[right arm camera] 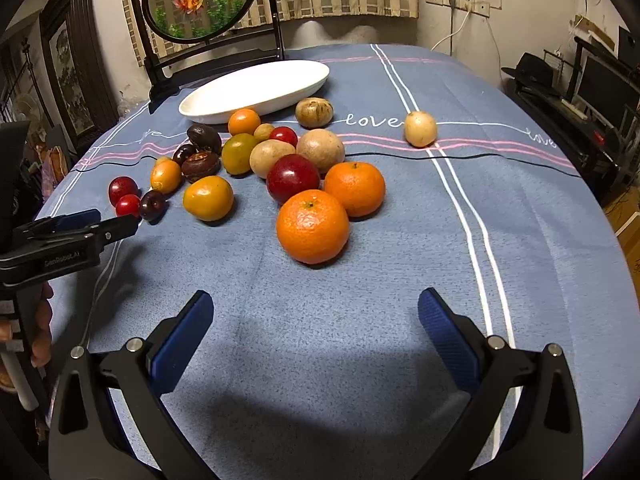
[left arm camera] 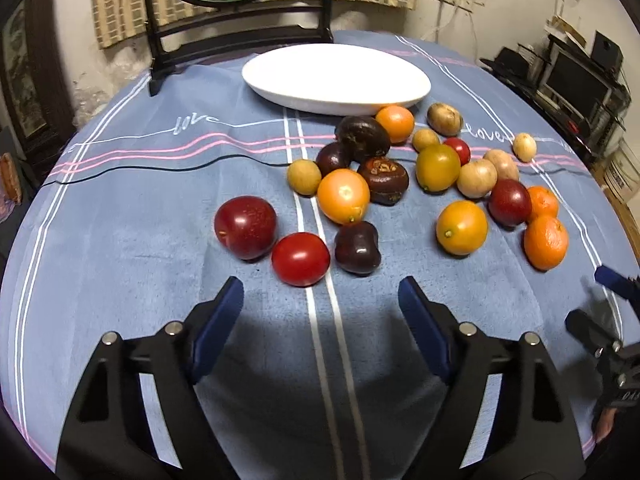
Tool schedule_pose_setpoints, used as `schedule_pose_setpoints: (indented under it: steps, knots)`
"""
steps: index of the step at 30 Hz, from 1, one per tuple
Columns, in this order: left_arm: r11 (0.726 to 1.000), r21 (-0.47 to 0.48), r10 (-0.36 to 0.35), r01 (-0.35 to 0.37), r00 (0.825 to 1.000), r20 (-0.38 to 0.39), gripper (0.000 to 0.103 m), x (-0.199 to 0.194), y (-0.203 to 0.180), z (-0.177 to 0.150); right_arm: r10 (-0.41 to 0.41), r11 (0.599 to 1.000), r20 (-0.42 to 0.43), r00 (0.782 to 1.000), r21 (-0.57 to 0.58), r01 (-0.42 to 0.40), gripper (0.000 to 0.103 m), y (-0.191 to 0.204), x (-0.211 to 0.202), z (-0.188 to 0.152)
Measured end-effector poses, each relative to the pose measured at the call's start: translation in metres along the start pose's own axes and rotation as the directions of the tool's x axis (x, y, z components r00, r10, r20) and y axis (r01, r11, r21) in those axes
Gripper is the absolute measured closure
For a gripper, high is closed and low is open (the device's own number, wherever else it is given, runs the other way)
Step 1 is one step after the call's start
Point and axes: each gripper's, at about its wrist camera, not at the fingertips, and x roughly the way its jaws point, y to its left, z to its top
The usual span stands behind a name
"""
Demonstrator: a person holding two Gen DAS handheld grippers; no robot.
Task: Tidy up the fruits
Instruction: 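Grasp the red plum with the left tool while the right tool grasps the mandarin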
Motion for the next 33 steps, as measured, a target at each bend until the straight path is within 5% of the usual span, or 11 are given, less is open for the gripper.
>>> schedule_pose_setpoints:
  steps: [14,20,33]
  knots:
    - [0.999,0.014,-0.036,0.037,0.998,-0.041,0.035,0.009,0.047,0.010,0.054,0.998,-0.011,0.998,0.030,-0.054,0.001,-0.010,0.007,0.004]
    - [0.998,0.049,-0.026,0.030,0.996,-0.088,0.064,0.015,0.058,0.001,0.049,0.999,-0.017,0.999,0.025,-0.048,0.001,-0.009,0.009,0.004]
    - [0.992,0.124,0.001,0.007,0.998,-0.060,0.054,0.030,0.045,0.035,0.030,1.000,-0.032,0.999,0.003,-0.030,0.001,-0.003,0.010,0.006]
